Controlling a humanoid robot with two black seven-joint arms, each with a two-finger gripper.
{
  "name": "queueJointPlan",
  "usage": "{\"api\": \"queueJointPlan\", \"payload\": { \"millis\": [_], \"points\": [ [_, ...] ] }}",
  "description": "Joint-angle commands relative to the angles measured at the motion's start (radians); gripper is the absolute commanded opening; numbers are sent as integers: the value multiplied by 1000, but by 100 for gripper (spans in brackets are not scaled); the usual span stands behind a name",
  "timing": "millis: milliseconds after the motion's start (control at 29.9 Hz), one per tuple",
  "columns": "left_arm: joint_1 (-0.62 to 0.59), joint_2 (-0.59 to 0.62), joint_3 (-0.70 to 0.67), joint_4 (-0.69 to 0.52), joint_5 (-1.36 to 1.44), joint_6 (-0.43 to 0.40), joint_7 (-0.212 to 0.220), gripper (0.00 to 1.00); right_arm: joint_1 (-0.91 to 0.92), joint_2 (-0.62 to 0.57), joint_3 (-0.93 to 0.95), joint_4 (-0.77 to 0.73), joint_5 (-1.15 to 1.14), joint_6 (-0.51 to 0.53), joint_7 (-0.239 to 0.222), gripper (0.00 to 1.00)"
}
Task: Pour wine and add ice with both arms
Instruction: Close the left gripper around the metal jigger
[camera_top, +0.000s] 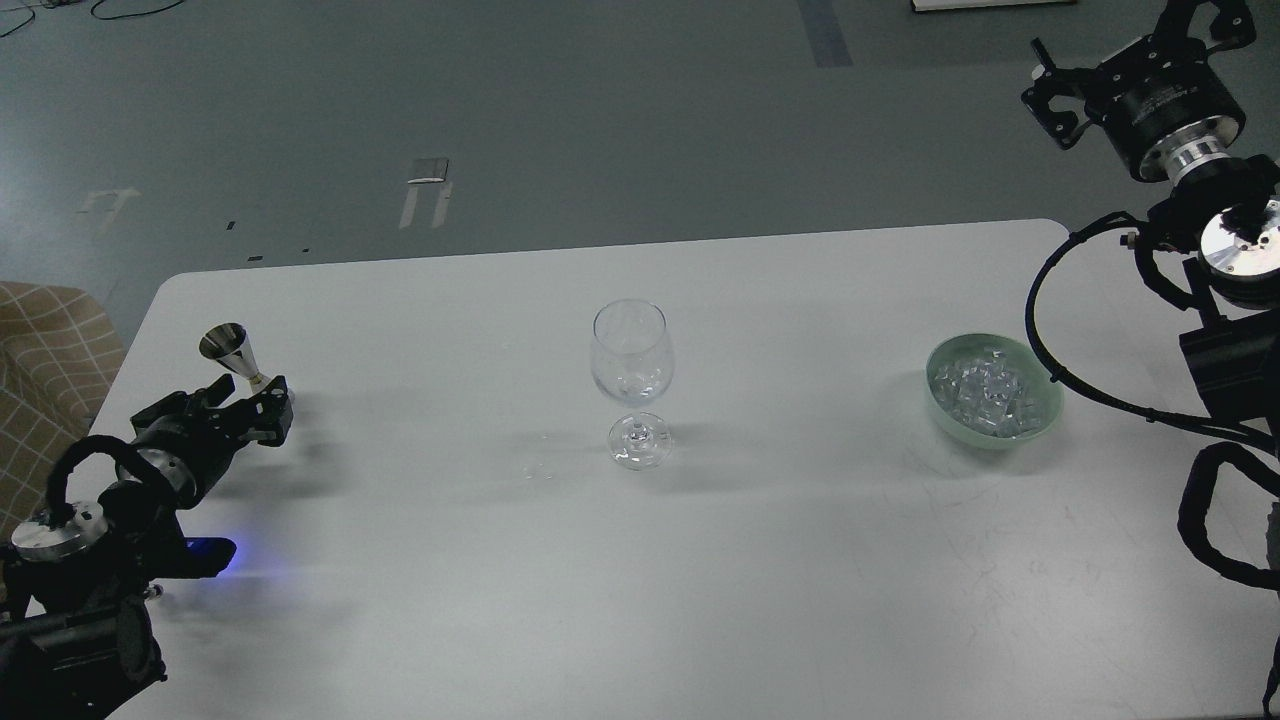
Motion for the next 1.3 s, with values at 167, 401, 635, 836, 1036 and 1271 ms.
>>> {"api": "queueJointPlan", "payload": {
  "millis": [167,401,635,836,1036,1271],
  "points": [
    [-50,0,3,87,0,-36,0,58,0,0,-1,0,0,0,0,100],
    [-74,0,4,153,0,-81,2,58,0,0,-1,0,-2,0,0,100],
    [-96,0,3,167,0,-90,0,53,0,0,-1,0,0,0,-2,100],
    [-129,-3,32,237,0,-111,-1,53,0,0,-1,0,0,0,-2,100],
    [-177,-1,58,320,-2,-181,-1,53,0,0,-3,-3,-2,0,-2,100],
    [-194,-7,58,322,-2,-181,-6,53,-1,0,-1,-3,-2,0,-2,100]
  ]
}}
